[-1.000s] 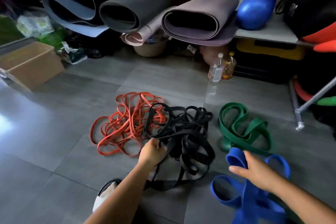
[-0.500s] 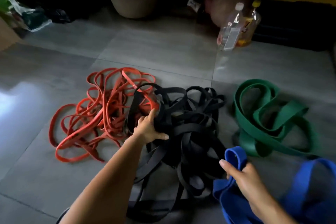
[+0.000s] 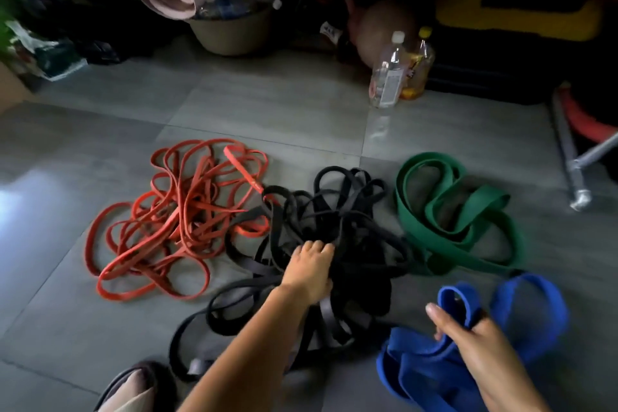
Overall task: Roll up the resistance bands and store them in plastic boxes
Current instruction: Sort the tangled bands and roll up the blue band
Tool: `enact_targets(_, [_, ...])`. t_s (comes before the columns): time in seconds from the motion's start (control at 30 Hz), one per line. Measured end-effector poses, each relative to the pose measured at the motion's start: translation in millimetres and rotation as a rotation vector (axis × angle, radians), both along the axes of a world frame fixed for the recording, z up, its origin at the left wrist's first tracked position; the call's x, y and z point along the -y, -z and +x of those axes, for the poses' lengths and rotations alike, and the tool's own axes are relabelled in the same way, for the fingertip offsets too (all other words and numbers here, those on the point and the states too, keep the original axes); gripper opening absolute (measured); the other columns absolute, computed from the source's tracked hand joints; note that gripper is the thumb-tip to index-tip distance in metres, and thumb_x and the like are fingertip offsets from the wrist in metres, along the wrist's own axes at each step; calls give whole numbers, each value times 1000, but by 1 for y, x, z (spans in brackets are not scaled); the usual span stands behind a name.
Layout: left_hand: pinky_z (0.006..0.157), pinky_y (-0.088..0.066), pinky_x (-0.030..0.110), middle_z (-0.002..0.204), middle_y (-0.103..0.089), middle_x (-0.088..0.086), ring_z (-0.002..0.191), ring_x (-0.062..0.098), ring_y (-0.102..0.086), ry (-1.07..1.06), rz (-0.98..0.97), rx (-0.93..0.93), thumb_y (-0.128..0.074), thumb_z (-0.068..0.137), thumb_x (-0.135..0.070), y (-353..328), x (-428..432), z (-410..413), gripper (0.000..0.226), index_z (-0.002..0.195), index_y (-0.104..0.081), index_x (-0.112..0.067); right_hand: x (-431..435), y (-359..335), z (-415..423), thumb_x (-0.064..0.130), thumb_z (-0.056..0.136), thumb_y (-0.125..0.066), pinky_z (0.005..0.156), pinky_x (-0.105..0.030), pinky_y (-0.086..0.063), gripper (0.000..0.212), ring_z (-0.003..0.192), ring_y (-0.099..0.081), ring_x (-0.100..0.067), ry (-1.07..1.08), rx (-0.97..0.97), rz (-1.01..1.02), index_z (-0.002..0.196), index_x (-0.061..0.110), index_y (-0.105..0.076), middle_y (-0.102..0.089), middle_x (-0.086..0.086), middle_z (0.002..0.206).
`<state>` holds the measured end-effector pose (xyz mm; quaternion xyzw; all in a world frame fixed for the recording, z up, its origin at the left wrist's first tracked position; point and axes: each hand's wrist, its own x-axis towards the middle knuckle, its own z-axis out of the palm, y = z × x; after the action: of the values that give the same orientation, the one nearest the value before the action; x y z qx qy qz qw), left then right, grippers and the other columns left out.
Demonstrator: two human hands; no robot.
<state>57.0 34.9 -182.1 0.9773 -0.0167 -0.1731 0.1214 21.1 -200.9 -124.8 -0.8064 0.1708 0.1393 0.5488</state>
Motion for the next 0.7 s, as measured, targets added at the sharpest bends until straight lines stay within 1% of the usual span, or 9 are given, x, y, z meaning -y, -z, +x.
enact_targets(0.03, [113, -15, 43, 145, -32, 7, 137, 24, -22, 15, 53, 5, -56, 86, -29, -8, -3, -11, 63, 140, -29, -11, 4, -4, -6, 9, 79, -70, 58, -22, -42, 38, 43, -51, -14, -7, 0, 1, 47, 3, -51, -52, -6, 41])
enact_targets(0.1, [116, -4, 46, 156, -11, 0, 144, 16, -5, -13, 9, -10, -53, 90, -36, -29, -7, -31, 71, 147, -16, -14, 8, -12, -17, 8, 79, -70, 55, -21, -40, 37, 45, -52, -17, -38, -7, 3, 48, 2, -49, -51, -5, 40])
enact_targets(0.17, [116, -9, 43, 157, -7, -2, 144, 14, -5, -129, -63, -3, -50, 91, -37, -49, -13, -49, 67, 147, -18, -16, 3, -20, -26, 10, 79, -72, 57, -22, -40, 35, 50, -52, -22, -81, -15, 8, 53, 2, -50, -50, -2, 39])
enact_targets(0.27, [106, -31, 37, 147, -32, 8, 134, 24, -33, -467, -173, 114, -51, 91, -27, -65, -36, -69, 52, 139, -35, -13, -15, -31, -32, 13, 79, -72, 54, -13, -39, 25, 56, -52, -16, -163, -41, 37, 66, 4, -52, -53, -1, 50])
enact_targets(0.33, [91, -40, 32, 130, -49, 16, 117, 32, -48, -722, -307, 79, -53, 91, -20, -65, -58, -73, 42, 129, -44, -5, -29, -37, -28, 15, 80, -71, 57, -17, -38, 23, 58, -51, -13, -221, -56, 54, 72, 7, -51, -53, -3, 60])
enact_targets(0.4, [82, -39, 32, 120, -57, 20, 110, 35, -53, -927, -366, 13, -53, 91, -18, -52, -81, -72, 32, 117, -49, 1, -42, -33, -16, 15, 80, -71, 57, -26, -37, 24, 56, -49, -16, -251, -51, 51, 70, 6, -51, -51, -7, 61])
enact_targets(0.47, [81, -41, 34, 115, -59, 25, 106, 37, -55, -1054, -405, -43, -53, 92, -19, -38, -92, -67, 27, 105, -51, 5, -45, -28, -5, 14, 79, -71, 55, -28, -34, 26, 55, -46, -17, -215, -27, 60, 66, 6, -50, -49, -8, 60])
enact_targets(0.63, [75, -43, 34, 109, -62, 25, 97, 34, -60, -1286, -481, -46, -60, 89, -24, 16, -108, -37, 40, 109, -54, 10, -48, 22, 13, 19, 79, -71, 57, -33, -35, 33, 52, -48, -22, -106, -78, 44, 58, 3, -51, -49, -6, 49])
enact_targets(0.7, [65, -43, 30, 95, -64, 21, 85, 27, -64, -1319, -570, -11, -62, 88, -20, 29, -113, -25, 34, 102, -58, 10, -51, 39, 12, 21, 78, -72, 56, -28, -37, 33, 50, -52, -19, -93, -71, 18, 60, 0, -54, -52, 0, 41])
